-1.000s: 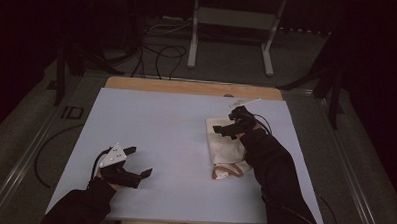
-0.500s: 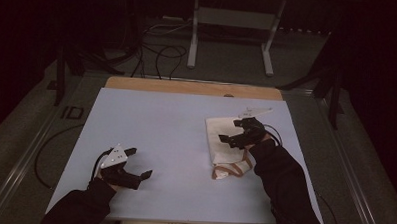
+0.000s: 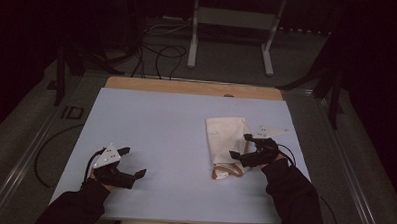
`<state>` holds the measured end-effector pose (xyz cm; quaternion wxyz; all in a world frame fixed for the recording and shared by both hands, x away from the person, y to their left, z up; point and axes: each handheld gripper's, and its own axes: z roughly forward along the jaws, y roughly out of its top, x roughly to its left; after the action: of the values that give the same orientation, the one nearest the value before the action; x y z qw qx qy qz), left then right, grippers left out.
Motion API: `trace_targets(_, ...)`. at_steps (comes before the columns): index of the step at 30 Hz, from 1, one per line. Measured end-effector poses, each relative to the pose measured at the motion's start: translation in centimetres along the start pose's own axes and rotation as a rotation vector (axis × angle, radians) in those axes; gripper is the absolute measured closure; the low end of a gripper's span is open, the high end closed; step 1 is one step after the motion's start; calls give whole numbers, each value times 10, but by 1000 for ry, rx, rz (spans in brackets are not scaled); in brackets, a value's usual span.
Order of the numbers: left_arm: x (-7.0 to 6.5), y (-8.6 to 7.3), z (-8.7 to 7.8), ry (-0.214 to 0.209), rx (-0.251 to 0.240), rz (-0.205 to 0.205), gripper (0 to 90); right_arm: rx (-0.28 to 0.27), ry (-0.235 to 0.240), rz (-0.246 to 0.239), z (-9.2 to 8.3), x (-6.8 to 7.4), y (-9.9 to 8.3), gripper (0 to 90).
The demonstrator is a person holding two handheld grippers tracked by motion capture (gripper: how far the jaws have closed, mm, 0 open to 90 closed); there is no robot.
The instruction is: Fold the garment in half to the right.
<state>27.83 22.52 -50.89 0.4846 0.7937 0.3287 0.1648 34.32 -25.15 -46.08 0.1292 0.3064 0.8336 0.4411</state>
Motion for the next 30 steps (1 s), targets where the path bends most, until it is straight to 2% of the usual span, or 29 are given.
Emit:
trace_targets(4,1,-2,-5,12,4,5,4,4,0,-16,-3,6,-13,101)
trace_targets(8,4,-5,-10,27,9,1,4,-19,7,-20,-6,13,-25,101)
trace_targets(13,6,-10,-16,44,12,-7,4,-46,-8,-33,-12,23,-38,101)
trace_targets(23,7,-13,-20,66,17,-4,4,-47,-28,62,-23,24,-66,101)
trace_targets(26,6,-13,-20,77,22,7,4,-43,-28,74,-25,23,-72,101)
trace_targets(30,5,-13,-21,82,19,1,4,-27,-64,72,-23,21,-75,101)
